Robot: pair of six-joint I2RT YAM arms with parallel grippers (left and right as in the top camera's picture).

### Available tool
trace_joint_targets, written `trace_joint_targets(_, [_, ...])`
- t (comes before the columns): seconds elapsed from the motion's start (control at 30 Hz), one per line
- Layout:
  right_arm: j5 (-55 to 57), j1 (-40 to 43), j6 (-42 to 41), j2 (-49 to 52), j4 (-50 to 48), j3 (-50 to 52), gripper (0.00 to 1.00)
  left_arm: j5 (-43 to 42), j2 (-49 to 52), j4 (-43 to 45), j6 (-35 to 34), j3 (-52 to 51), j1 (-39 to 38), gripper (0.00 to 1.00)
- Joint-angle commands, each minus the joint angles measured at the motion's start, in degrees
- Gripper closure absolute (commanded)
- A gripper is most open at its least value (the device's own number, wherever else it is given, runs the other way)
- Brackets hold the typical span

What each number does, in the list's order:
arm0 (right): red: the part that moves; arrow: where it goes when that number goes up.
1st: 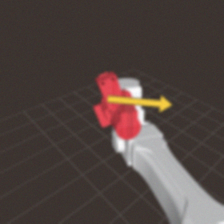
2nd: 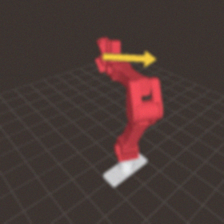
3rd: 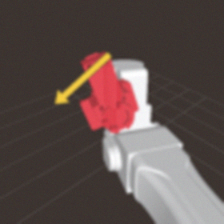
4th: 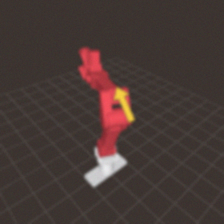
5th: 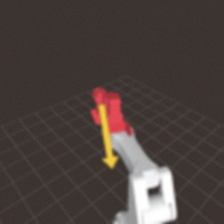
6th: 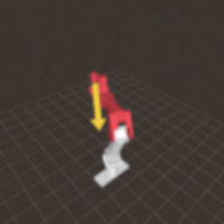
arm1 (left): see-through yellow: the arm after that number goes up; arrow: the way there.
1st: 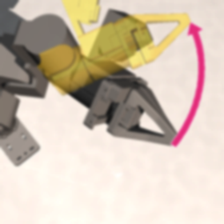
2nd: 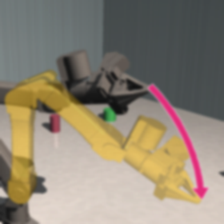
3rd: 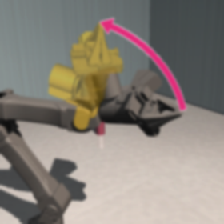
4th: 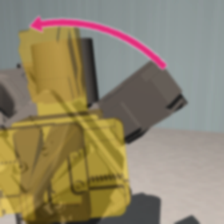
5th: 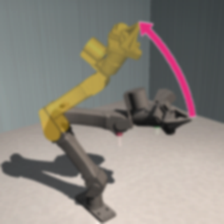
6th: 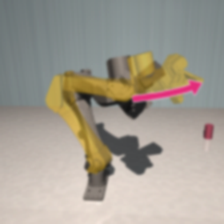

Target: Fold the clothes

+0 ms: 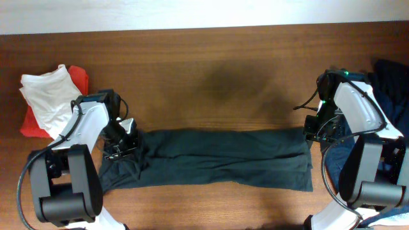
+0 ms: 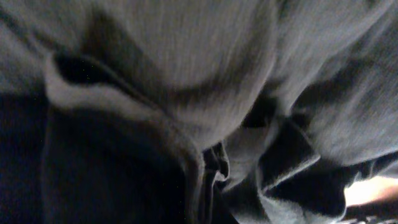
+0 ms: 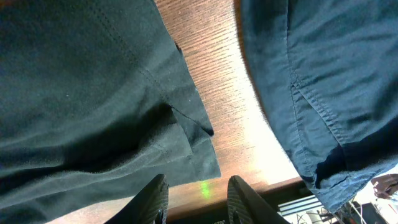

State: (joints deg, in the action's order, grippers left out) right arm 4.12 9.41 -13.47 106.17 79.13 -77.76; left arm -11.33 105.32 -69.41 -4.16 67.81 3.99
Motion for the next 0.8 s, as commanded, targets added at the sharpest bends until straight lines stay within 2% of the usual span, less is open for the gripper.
trace_joint_targets(0.0, [1.09, -0.02, -0.28, -0.37, -0.13, 0.09, 0.65, 0.07, -4.37, -5.44, -0.59, 2.97, 0.31, 1.0])
trace_joint_targets(0.2, [1.09, -0.02, -0.28, -0.37, -0.28, 0.09, 0.64, 3.63, -17.18, -16.02, -6.16, 4.02, 0.76, 1.0])
trace_joint_targets(0.33, [1.09, -0.02, -0.28, -0.37, -0.28, 0.09, 0.64, -2.16, -21.73, -18.38, -6.36, 4.02, -0.17, 1.0])
trace_joint_targets(0.5, [1.09, -0.02, -0.28, -0.37, -0.28, 0.09, 0.64, -2.16, -31.63, -21.29, -9.16, 4.0, -3.85, 1.0])
trace_joint_targets(0.6, [1.09, -0.02, -0.28, -0.37, -0.22, 0.09, 0.64, 2.23, -32.52, -20.37, -10.16, 3.13, -3.85, 0.99])
trace_joint_targets(0.77, [1.09, -0.02, -0.28, -0.37, -0.09, 0.09, 0.64, 2.4, -29.75, -7.8, -10.14, -0.35, -3.85, 0.94])
